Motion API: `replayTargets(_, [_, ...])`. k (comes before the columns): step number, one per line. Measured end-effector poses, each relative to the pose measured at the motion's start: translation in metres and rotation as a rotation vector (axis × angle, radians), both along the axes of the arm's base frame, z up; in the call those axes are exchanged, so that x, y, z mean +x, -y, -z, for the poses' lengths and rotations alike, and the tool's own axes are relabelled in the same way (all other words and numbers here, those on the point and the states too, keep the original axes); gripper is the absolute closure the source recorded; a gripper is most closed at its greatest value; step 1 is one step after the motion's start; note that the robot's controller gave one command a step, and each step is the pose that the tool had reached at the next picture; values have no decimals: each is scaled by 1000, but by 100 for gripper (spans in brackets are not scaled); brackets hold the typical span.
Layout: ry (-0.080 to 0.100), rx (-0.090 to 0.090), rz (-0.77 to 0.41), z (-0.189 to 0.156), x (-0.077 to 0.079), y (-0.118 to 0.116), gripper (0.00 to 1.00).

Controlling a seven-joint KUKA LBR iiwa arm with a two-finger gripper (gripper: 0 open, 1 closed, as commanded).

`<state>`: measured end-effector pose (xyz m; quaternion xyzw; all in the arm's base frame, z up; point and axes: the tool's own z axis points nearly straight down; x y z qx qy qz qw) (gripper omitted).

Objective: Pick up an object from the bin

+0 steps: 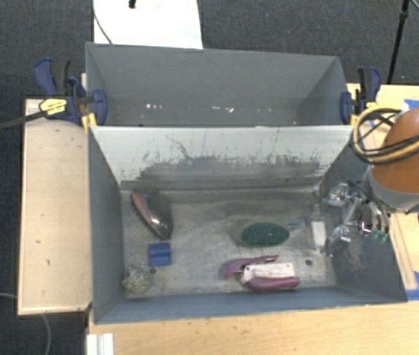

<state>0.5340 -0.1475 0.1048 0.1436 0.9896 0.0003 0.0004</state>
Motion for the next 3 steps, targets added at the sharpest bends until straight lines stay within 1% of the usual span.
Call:
replayTargets(1, [30, -9, -29, 26, 1, 5, 0])
replayTargets(2, [15, -5, -31, 21, 6, 7, 0])
replayTargets(3, [17, -5, -34, 19, 7, 7, 100])
